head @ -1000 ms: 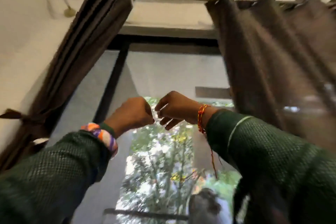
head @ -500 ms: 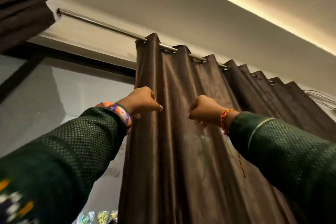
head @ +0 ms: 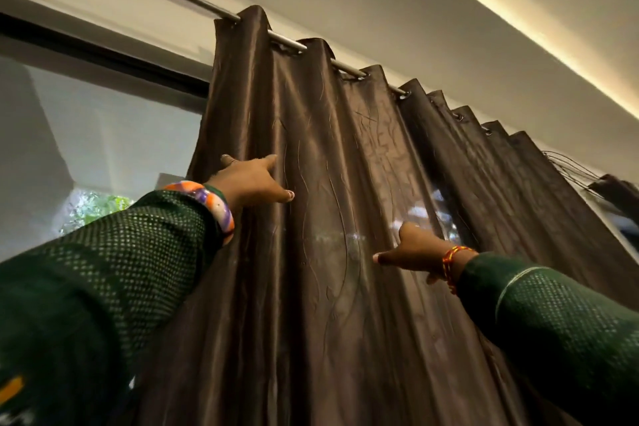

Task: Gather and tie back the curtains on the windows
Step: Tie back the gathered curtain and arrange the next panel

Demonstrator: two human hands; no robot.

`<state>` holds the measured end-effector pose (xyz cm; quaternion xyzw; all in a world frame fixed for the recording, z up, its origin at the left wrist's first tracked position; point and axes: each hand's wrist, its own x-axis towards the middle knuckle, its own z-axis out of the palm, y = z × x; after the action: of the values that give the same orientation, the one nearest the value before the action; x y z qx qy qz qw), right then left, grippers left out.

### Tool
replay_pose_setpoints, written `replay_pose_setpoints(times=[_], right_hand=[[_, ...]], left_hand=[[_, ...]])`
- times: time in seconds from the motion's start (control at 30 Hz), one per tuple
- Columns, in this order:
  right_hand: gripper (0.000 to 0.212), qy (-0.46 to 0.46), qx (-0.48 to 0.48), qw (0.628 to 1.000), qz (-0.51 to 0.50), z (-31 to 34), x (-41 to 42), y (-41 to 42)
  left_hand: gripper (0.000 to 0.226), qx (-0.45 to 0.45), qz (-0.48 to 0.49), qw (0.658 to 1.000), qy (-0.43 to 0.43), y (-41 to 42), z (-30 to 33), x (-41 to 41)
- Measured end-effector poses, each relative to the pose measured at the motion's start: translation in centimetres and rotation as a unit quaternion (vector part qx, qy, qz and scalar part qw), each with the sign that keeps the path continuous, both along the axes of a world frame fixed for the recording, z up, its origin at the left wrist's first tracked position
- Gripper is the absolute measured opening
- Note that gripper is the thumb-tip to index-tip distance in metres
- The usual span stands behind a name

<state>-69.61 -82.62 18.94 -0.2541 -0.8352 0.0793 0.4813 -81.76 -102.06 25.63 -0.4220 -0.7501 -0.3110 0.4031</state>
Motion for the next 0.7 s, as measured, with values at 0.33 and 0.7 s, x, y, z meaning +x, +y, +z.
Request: replay_pose_setpoints(times=[0.33, 0.7], right_hand=[[0.027, 0.083, 0.061, 0.974, 0.200, -1.4, -9.5, 3.3], [0.037, 0.145, 0.117, 0.975, 0.124, 2.4, -3.4, 18.1]], left_hand=[[0.096, 0.116, -0.260, 0.951, -0.121, 11.9, -1.5, -2.8], [0.057, 0.237, -0.117, 0.963, 0.053, 23.4, 0.3, -3.1]])
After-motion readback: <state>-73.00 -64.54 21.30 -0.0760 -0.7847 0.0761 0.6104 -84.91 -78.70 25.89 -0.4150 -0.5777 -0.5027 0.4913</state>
